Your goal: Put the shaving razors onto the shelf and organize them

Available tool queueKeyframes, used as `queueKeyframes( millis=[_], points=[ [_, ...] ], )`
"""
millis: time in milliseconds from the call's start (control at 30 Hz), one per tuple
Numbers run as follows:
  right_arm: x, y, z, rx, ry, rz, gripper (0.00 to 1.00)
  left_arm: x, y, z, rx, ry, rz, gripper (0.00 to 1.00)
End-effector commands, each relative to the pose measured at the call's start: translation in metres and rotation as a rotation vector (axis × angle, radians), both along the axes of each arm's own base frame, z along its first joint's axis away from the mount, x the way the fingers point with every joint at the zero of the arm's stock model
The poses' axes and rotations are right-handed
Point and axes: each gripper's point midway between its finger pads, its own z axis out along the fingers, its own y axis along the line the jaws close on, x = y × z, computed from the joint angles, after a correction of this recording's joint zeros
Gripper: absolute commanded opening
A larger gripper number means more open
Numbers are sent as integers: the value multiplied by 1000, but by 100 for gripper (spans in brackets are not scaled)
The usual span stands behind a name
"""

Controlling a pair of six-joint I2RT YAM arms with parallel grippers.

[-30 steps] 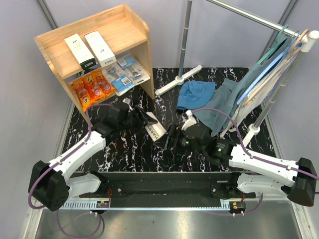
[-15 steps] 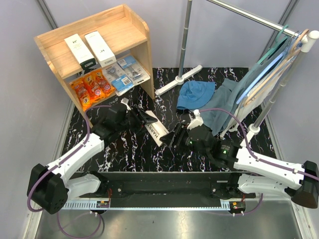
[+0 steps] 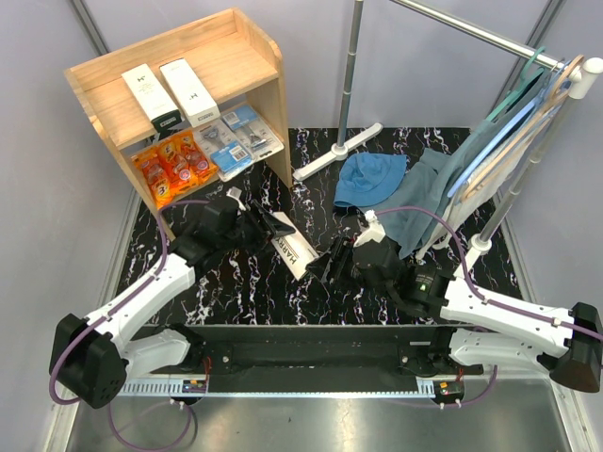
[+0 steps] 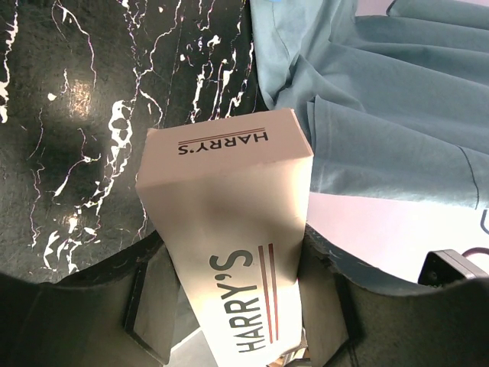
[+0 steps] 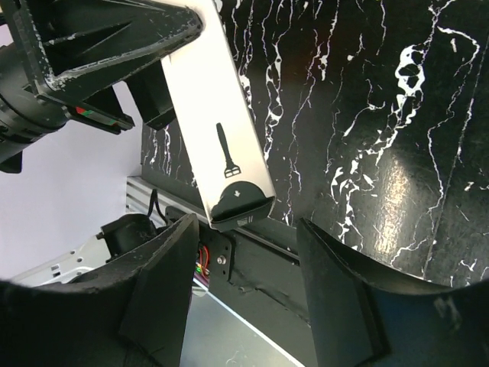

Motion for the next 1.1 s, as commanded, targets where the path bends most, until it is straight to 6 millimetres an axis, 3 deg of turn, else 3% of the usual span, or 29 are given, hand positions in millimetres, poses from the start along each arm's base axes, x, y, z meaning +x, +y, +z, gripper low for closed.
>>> queueKeyframes(
  millis=[0, 233, 433, 600, 767, 867, 1033, 1067],
  points=[
    [6, 0, 14, 9, -36, -38, 63, 10, -3, 35, -48, -102, -1, 53],
    [11, 4, -5, 8, -57, -40, 63, 7, -11, 40, -108, -102, -24, 52],
    [14, 12, -9, 12, -67, -31, 58, 6, -16, 43, -164, -102, -29, 52],
    [15, 9, -8, 35, -83, -48, 46, 3, -16, 41, -175, -94, -37, 52],
    [17, 3, -5, 65, -108, -65, 25, -3, -17, 40, -186, -91, -49, 52],
    [15, 2, -4, 73, -114, -58, 18, -5, -16, 35, -183, -84, -48, 53],
    [13, 4, 0, 85, -125, -39, 12, -8, -14, 32, -176, -82, -47, 64],
    [13, 4, -1, 84, -126, -35, 12, -9, -14, 29, -167, -80, -52, 73]
  ],
)
